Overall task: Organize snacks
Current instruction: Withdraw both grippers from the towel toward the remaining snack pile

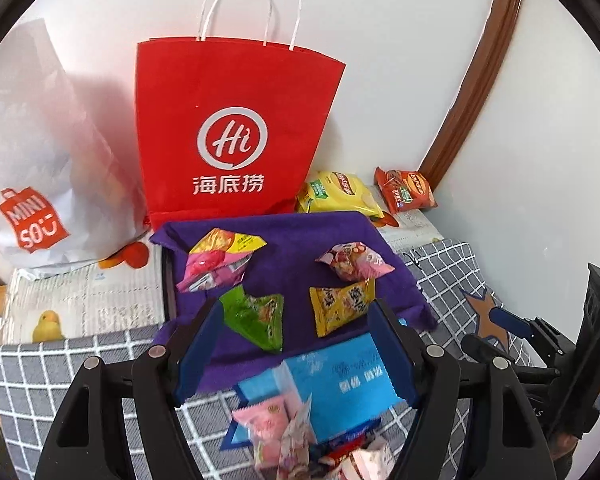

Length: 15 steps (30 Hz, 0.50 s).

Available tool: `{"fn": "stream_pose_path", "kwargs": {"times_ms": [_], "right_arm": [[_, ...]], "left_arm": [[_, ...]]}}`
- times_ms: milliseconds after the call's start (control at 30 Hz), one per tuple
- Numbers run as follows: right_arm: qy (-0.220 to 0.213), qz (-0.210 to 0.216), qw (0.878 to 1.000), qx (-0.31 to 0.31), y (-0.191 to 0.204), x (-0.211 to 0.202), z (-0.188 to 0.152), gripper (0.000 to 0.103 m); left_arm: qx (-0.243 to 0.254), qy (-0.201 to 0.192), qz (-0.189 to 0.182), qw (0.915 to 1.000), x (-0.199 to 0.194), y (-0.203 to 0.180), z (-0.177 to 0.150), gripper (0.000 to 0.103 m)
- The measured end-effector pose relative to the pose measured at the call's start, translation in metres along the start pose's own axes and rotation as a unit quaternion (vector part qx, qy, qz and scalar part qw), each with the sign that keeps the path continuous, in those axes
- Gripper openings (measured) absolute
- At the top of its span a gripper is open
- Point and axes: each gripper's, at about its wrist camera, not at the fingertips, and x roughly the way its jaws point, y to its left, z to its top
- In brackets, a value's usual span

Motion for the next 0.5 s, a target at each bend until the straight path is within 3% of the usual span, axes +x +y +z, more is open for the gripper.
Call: {"fn": "stream_pose_path", "kwargs": {"times_ms": [333,500], "right_arm": [[-0.005,-0.003,1.000,-0.002,0.009,-0.026,-0.016,0.091],[0.002,-0.007,1.000,0.009,0.008,-0.037,-0.024,0.092]], "left_arm": [[0.004,-0.013,0.010,0.9999,-0.040,-0.006,-0.027,0.073],[-0.002,-0.010,0.012,0.9999,-0.050,-0.011,-0.045,0.072]]}}
